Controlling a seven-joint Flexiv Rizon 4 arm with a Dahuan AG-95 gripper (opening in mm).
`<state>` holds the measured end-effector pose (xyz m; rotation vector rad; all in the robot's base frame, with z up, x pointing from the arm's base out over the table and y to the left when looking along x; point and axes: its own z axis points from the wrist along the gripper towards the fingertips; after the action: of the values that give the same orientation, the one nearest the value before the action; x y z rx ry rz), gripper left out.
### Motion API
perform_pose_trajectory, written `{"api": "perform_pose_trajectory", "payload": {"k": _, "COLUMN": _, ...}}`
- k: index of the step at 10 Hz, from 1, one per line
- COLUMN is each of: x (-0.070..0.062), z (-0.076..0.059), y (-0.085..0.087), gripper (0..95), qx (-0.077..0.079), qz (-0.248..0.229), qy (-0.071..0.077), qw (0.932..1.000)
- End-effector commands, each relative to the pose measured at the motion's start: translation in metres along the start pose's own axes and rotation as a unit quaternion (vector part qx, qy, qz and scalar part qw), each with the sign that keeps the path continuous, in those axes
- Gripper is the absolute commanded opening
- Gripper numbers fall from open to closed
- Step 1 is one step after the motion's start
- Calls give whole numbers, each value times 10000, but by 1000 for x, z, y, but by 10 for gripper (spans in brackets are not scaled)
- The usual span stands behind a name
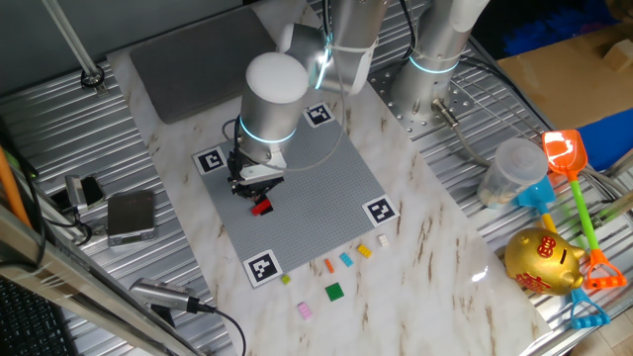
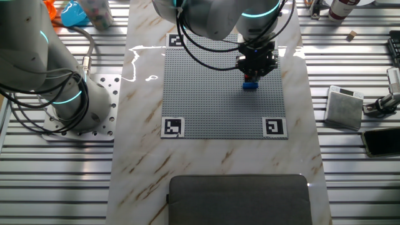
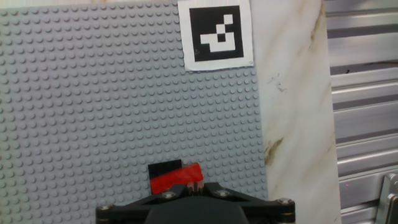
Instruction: Build with small Lego blocks
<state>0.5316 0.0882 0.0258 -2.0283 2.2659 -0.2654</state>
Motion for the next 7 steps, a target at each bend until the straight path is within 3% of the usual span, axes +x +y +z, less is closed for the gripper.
{"api": "perform_pose_trajectory", "payload": {"k": 1, "x": 2, "z": 0, "y": 1, "gripper": 0, "qx": 24, "qz": 3, "qy": 0, "qw": 10000}}
{"api": "perform_pose_trajectory", "payload": {"k": 7, "x": 1, "z": 0, "y": 7, "gripper": 0, "qx": 32, "qz": 37, "qy": 11, "qw": 10000}}
